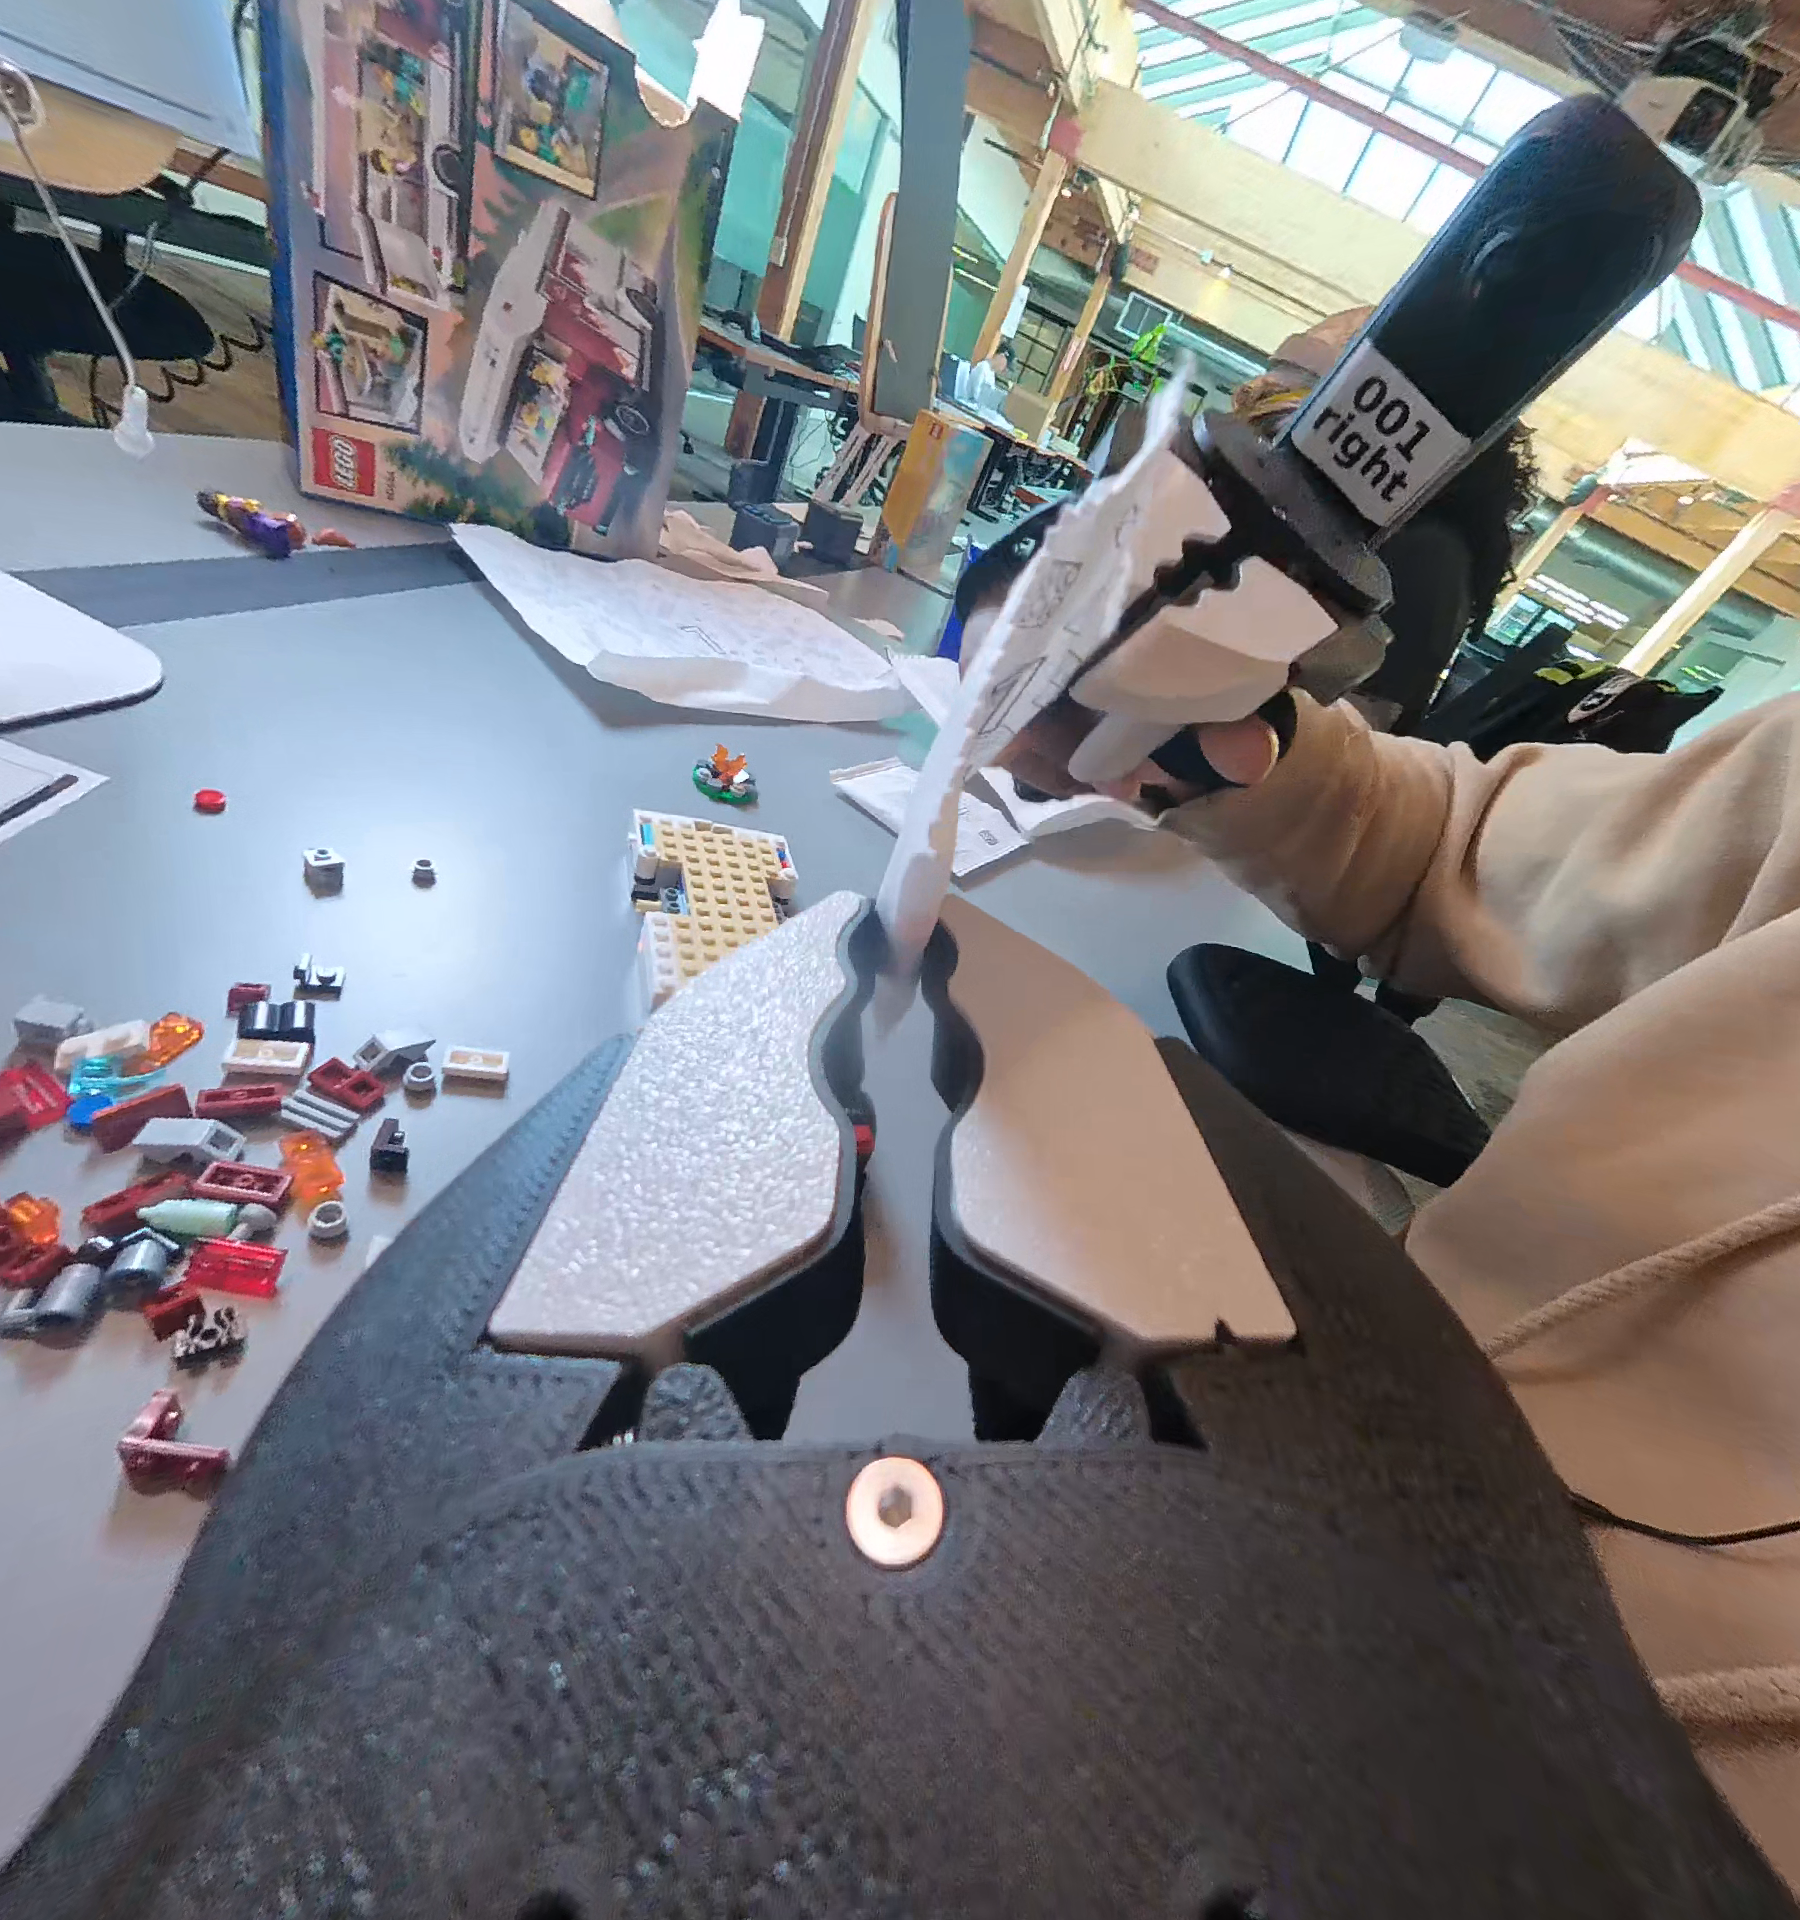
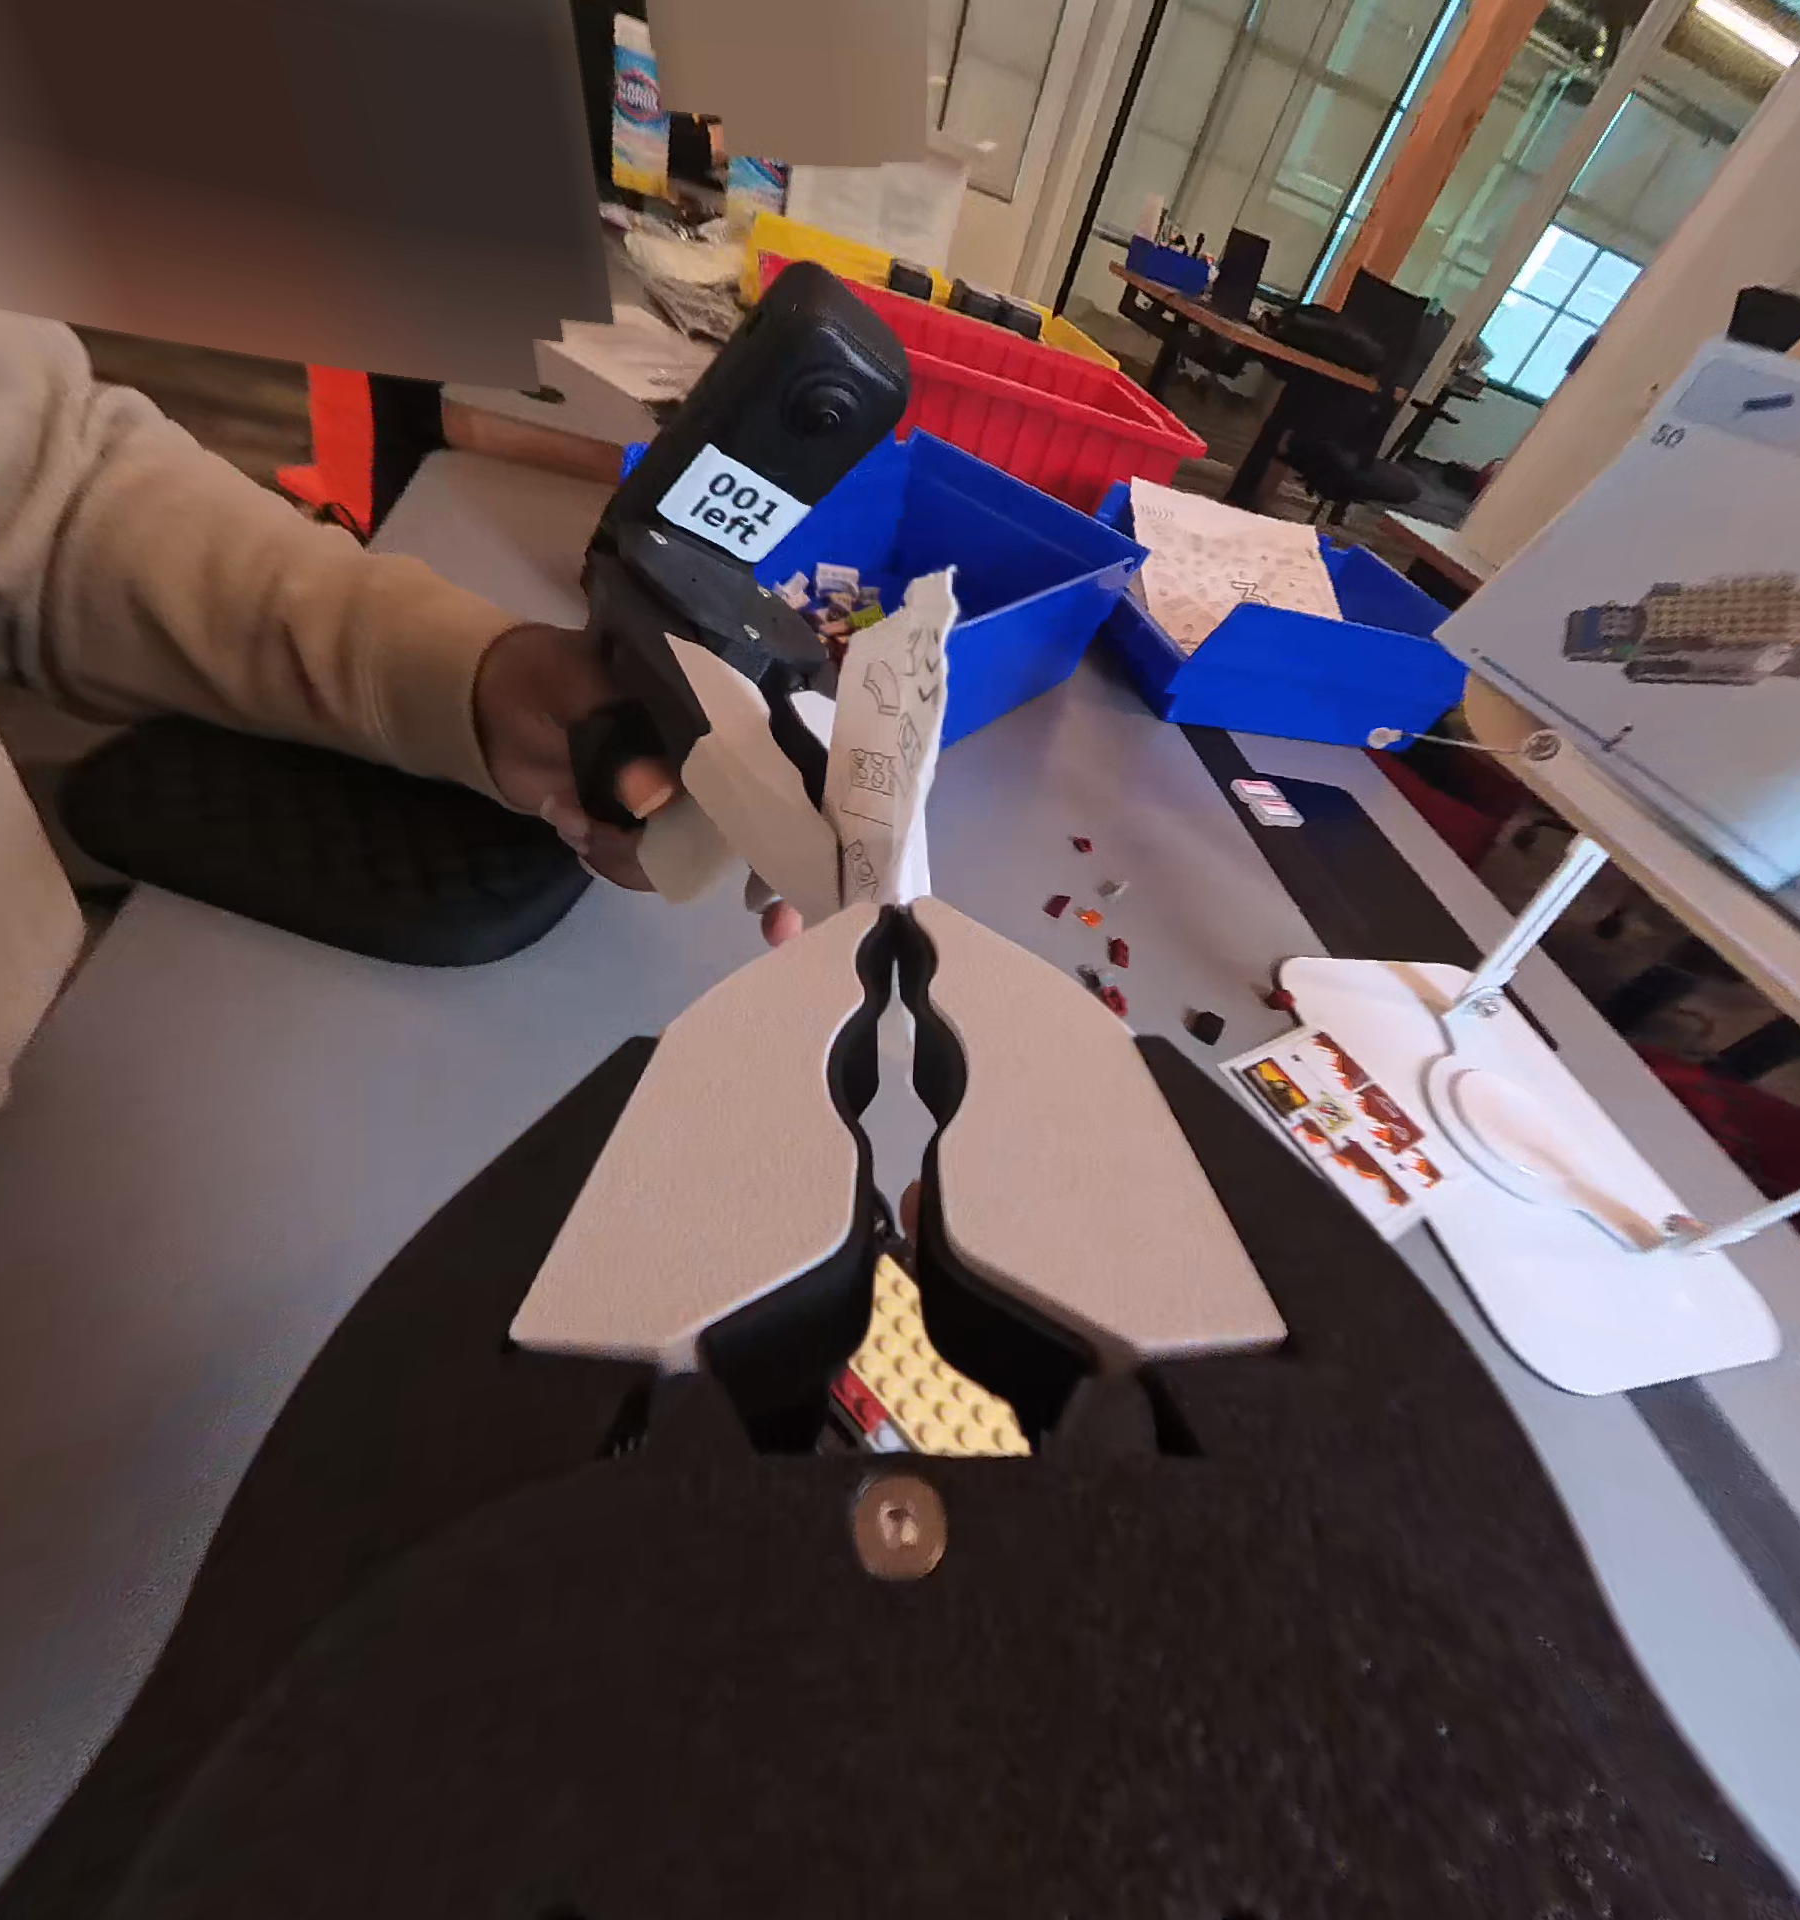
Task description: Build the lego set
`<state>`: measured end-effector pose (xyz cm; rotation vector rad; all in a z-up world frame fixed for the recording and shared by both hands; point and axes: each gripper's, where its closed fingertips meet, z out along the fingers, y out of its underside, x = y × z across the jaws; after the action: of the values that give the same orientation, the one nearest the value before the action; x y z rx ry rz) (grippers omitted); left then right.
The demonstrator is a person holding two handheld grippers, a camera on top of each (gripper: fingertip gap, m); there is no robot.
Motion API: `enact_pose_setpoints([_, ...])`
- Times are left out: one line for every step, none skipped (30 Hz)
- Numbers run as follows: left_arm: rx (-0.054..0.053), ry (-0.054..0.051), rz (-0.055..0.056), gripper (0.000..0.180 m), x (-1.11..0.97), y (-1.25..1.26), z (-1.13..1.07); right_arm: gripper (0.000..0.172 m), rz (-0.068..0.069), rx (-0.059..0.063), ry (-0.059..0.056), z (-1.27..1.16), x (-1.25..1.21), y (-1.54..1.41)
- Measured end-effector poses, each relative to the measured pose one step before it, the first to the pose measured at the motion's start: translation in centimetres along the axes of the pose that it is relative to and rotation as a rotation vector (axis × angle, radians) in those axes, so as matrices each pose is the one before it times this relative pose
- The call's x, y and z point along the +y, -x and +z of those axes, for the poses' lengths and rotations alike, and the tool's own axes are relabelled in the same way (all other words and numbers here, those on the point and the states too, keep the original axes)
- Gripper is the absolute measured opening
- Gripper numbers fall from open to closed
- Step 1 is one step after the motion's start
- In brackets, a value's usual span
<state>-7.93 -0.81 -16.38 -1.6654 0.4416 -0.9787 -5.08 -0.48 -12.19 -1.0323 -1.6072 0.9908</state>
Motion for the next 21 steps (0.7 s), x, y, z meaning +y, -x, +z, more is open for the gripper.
enact_pose_setpoints([-0.0048, 0.0032, 0.0187, 0.008, 0.044, -0.062, 0.036, 0.001, -0.0163, -0.0045, 0.0076, -0.295, -0.306, -0.129])
enact_pose_setpoints([-0.0060, 0.0051, 0.0225, 0.008, 0.039, -0.010, -0.004, 0.004, -0.0052, -0.0113, -0.0060, -0.315, -0.496, -0.095])
enact_pose_setpoints([-0.0013, 0.0055, 0.0130, 0.008, 0.054, -0.029, -0.015, 0.005, 0.0041, -0.0230, -0.0159, -0.316, -0.633, 0.059])
enact_pose_setpoints([-0.0005, 0.0013, 0.0057, 0.008, 0.009, -0.018, -0.033, 0.006, 0.0091, -0.0245, -0.0109, -0.216, -0.534, 0.094])
enact_pose_setpoints([0.0046, 0.0005, 0.0053, 0.008, -0.011, -0.091, -0.028, 0.006, 0.0049, -0.0053, 0.0009, -0.085, -0.283, -0.142])
enact_pose_setpoints([-0.0028, 0.0004, 0.0037, 0.008, -0.018, 0.009, -0.015, 0.006, -0.0042, 0.0055, 0.0067, 0.036, -0.087, -0.233])
enact_pose_setpoints([0.0013, -0.0001, 0.0053, 0.008, -0.025, -0.069, -0.001, 0.006, -0.0051, -0.0021, 0.0088, 0.137, 0.069, -0.057])
enact_pose_setpoints([0.0035, 0.0003, 0.0048, 0.008, -0.020, -0.101, -0.004, 0.006, 0.0031, -0.0064, 0.0117, 0.238, 0.190, 0.029])
enact_pose_setpoints([0.0037, -0.0019, 0.0078, 0.008, -0.037, -0.118, -0.004, 0.005, 0.0077, -0.0030, 0.0122, 0.290, 0.263, -0.015])
enact_pose_setpoints([0.0044, 0.0002, 0.0140, 0.008, -0.020, -0.157, 0.001, 0.003, 0.0062, 0.0072, 0.0084, 0.268, 0.264, -0.227])
enact_pose_setpoints([0.0023, 0.0009, 0.0168, 0.008, -0.007, -0.137, 0.001, 0.001, 0.0060, 0.0079, 0.0056, 0.213, 0.258, -0.359])
enact_pose_setpoints([0.0048, 0.0003, 0.0188, 0.008, 0.000, -0.185, 0.018, 0.001, 0.0136, -0.0012, 0.0033, 0.168, 0.239, -0.361])
enact_pose_setpoints([0.0018, 0.0039, 0.0153, 0.008, 0.052, -0.139, 0.041, 0.001, 0.0234, -0.0131, -0.0023, 0.126, 0.125, -0.262])
enact_pose_setpoints([0.0038, 0.0055, 0.0140, 0.008, 0.074, -0.162, 0.050, 0.002, 0.0275, -0.0264, -0.0032, 0.110, 0.056, -0.065])
enact_pose_setpoints([0.0082, 0.0043, 0.0154, 0.008, 0.061, -0.237, 0.064, 0.005, 0.0242, -0.0258, 0.0040, 0.106, 0.092, -0.031])
enact_pose_setpoints([-0.0005, 0.0029, 0.0136, 0.008, 0.044, -0.103, 0.050, 0.007, 0.0157, -0.0255, 0.0090, 0.111, 0.149, 0.035])
enact_pose_setpoints([0.0038, 0.0049, 0.0149, 0.008, 0.057, -0.152, 0.035, 0.010, 0.0114, -0.0340, 0.0089, 0.094, 0.135, 0.227])
enact_pose_setpoints([0.0034, 0.0054, 0.0138, 0.008, 0.075, -0.122, 0.030, 0.010, 0.0099, -0.0325, 0.0037, 0.067, 0.060, 0.282])
enact_pose_setpoints([-0.0043, 0.0026, 0.0075, 0.008, 0.044, 0.023, 0.017, 0.009, 0.0060, -0.0272, -0.0038, 0.030, -0.038, 0.245])
enact_pose_setpoints([0.0013, 0.0033, -0.0003, 0.008, 0.055, 0.021, -0.006, 0.008, 0.0023, -0.0235, -0.0067, -0.024, -0.080, 0.240])
enact_pose_setpoints([-0.0013, 0.0022, -0.0046, 0.008, 0.052, 0.100, -0.029, 0.005, -0.0022, -0.0178, -0.0062, -0.048, -0.083, 0.220])
